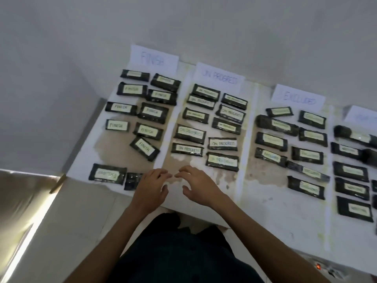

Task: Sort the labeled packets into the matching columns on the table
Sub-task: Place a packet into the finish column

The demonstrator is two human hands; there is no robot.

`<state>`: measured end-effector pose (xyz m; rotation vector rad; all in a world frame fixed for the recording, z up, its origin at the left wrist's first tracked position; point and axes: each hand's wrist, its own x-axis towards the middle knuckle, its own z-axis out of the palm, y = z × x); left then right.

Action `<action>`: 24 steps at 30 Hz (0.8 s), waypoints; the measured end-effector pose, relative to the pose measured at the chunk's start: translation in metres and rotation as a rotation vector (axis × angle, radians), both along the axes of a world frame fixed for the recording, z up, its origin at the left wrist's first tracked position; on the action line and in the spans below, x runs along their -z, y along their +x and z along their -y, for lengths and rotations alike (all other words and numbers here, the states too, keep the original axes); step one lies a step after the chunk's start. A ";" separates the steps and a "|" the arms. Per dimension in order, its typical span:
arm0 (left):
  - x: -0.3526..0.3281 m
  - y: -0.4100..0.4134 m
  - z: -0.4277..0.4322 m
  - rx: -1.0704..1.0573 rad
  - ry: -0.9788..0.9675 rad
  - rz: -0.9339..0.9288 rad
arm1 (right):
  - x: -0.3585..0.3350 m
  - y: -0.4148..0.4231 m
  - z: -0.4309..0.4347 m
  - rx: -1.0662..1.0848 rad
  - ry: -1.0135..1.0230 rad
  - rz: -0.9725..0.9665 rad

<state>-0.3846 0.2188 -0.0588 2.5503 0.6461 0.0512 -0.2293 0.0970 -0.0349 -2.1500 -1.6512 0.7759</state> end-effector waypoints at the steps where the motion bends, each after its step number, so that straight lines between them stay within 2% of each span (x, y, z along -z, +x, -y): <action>1: 0.004 -0.010 -0.007 -0.015 -0.003 -0.010 | 0.004 -0.007 -0.012 -0.038 -0.011 -0.003; 5: 0.016 -0.041 -0.031 -0.108 -0.014 -0.066 | 0.024 -0.032 -0.054 -0.180 -0.072 -0.013; 8: 0.028 -0.059 -0.041 -0.155 -0.019 -0.111 | 0.044 -0.050 -0.073 -0.279 -0.127 0.108; 11: 0.036 -0.071 -0.044 -0.145 -0.045 -0.142 | 0.057 -0.064 -0.078 -0.295 -0.111 0.174; 14: 0.037 -0.072 -0.045 -0.148 -0.071 -0.138 | 0.061 -0.064 -0.081 -0.272 -0.085 0.150; 16: 0.035 -0.069 -0.046 -0.201 -0.117 -0.087 | 0.055 -0.056 -0.086 -0.187 -0.111 0.030; 19: 0.022 -0.059 -0.047 -0.395 -0.308 0.098 | 0.038 -0.034 -0.088 0.106 -0.186 -0.313; 21: 0.011 -0.050 -0.050 -0.468 -0.397 0.155 | 0.028 -0.021 -0.086 0.263 -0.219 -0.486; 24: 0.003 -0.040 -0.053 -0.460 -0.416 0.167 | 0.018 -0.009 -0.081 0.379 -0.232 -0.609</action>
